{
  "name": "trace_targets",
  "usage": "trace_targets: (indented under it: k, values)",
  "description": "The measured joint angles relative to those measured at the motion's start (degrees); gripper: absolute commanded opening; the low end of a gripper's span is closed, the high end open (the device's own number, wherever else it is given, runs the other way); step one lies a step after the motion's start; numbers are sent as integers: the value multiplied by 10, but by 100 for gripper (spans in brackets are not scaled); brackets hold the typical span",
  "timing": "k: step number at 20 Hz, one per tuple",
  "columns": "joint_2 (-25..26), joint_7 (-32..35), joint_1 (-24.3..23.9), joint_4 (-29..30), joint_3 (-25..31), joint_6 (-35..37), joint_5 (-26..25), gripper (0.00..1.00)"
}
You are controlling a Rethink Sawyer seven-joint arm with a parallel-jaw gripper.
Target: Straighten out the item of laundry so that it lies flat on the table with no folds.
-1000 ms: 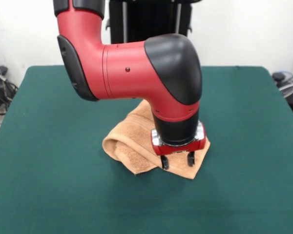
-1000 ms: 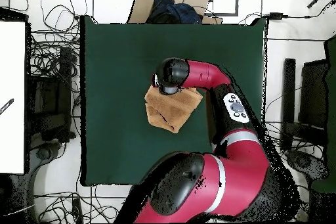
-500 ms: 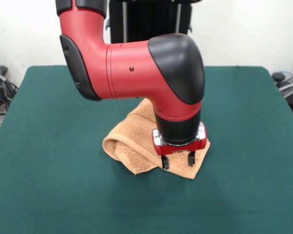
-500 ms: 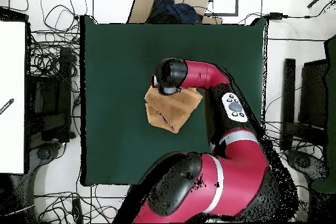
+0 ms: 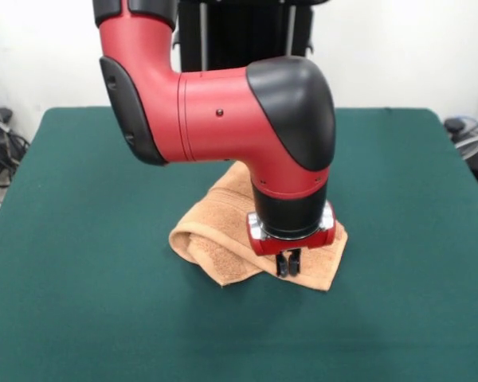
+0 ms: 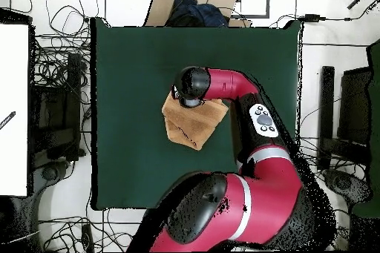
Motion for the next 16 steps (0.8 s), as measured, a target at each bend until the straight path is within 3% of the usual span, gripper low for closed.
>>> trace_targets:
  k: [11, 12, 16]
  values:
    - [0, 0, 0, 0, 0, 0, 0, 0]
    - [0, 0, 0, 0, 1, 0, 0, 100]
    - [-1, 0, 1, 2, 5, 0, 1, 100]
